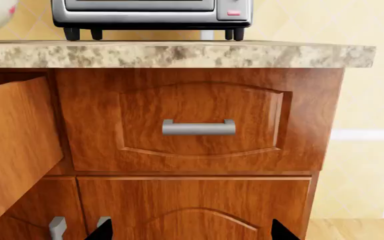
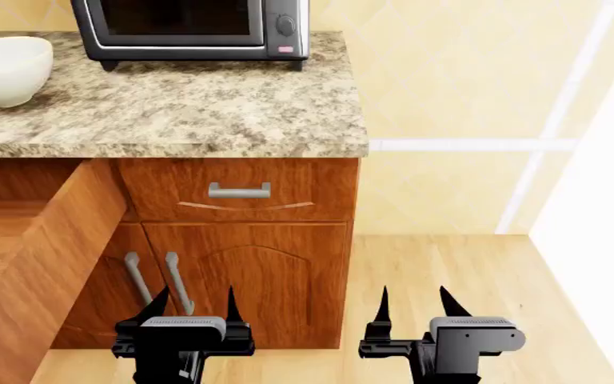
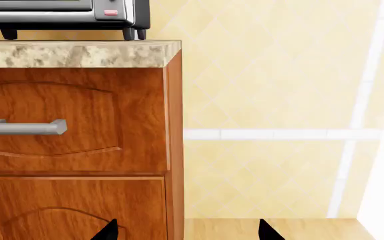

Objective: Place the bar in the bowl and close the drawer.

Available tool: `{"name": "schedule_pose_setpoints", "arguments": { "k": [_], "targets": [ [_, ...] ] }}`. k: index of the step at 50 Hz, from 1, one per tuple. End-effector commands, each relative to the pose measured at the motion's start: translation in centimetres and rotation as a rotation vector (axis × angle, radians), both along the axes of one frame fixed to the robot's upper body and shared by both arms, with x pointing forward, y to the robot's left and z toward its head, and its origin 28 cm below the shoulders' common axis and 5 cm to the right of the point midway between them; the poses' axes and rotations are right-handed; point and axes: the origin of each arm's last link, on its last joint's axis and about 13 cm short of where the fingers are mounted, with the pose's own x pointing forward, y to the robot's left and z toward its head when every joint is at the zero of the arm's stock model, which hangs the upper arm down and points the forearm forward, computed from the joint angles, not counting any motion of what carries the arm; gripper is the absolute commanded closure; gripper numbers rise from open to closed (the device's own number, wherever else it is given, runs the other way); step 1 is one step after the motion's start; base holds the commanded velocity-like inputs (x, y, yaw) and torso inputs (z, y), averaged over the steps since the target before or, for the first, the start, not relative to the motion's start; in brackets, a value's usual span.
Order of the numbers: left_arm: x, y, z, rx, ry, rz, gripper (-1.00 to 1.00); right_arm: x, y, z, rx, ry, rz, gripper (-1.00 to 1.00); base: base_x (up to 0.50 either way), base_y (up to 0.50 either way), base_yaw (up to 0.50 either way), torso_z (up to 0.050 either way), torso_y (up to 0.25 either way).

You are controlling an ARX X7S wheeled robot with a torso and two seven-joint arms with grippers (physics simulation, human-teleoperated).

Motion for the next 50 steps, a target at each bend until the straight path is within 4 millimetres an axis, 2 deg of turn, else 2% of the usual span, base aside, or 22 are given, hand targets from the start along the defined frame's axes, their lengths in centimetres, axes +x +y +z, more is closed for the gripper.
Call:
{"name": "schedule_pose_setpoints", "arguments": {
  "k": [1, 9, 17, 32, 34, 37, 38, 40, 42, 46, 50],
  "targets": [
    [0.0, 0.0, 0.0, -0.006, 0.001, -0.008, -1.0, 0.0, 0.0, 0.0, 0.001, -0.001, 0.0, -1.0, 0.0, 0.0, 0.0, 0.0, 0.0],
    [-0.2, -0.4, -0.1, 0.019, -0.011, -0.02, -1.0, 0.0, 0.0, -0.4, 0.004, 0.003, -0.005, -1.0, 0.0, 0.0, 0.0, 0.0, 0.0],
    [-0.3, -0.2, 0.6, -0.002, -0.035, -0.016, -1.0, 1.3, -0.3, -0.5, 0.002, 0.026, -0.039, -1.0, 0.0, 0.0, 0.0, 0.05, 0.0],
    [-1.0, -0.7, 0.6, 0.019, -0.052, -0.051, -1.0, -0.3, 0.4, -0.1, -0.047, -0.042, -0.024, -1.0, 0.0, 0.0, 0.0, 0.05, 0.0],
    [-1.3, -0.8, 0.7, 0.018, -0.062, -0.055, -1.0, -1.7, -0.2, 3.2, -0.061, 0.014, -0.03, -1.0, 0.0, 0.0, 0.0, 0.05, 0.0],
    [-1.8, -0.8, 0.9, 0.021, -0.08, -0.058, -1.0, -3.3, -0.6, 10.0, -0.061, -0.041, -0.027, -1.0, 0.0, 0.0, 0.0, 0.05, 0.0],
    [-3.4, -0.4, 2.0, 0.029, -0.047, -0.055, -1.0, -3.6, -0.8, 11.0, -0.061, -0.053, -0.028, -1.0, 0.0, 0.0, 0.0, 0.05, 0.0],
    [-6.1, 0.1, 5.1, 0.035, -0.016, -0.049, -1.0, -3.9, -1.0, 12.1, -0.065, -0.056, -0.032, -1.0, 0.0, 0.0, 0.0, 0.05, 0.0],
    [-7.7, 0.2, 9.1, 0.023, -0.11, -0.062, -1.0, -4.3, -1.3, 12.9, -0.07, -0.067, -0.038, -1.0, 0.0, 0.0, 0.0, 0.05, 0.0],
    [-8.8, 0.5, 11.0, 0.018, -0.131, -0.061, -1.0, -5.1, -1.6, 14.1, -0.079, -0.089, -0.045, -1.0, 0.0, 0.0, 0.0, 0.05, 0.0],
    [-9.4, 0.6, 12.1, 0.013, -0.172, -0.053, -1.0, -5.5, -1.9, 14.6, -0.085, -0.106, -0.051, -1.0, 0.0, 0.0, 0.0, 0.041, 0.0]
  ]
}}
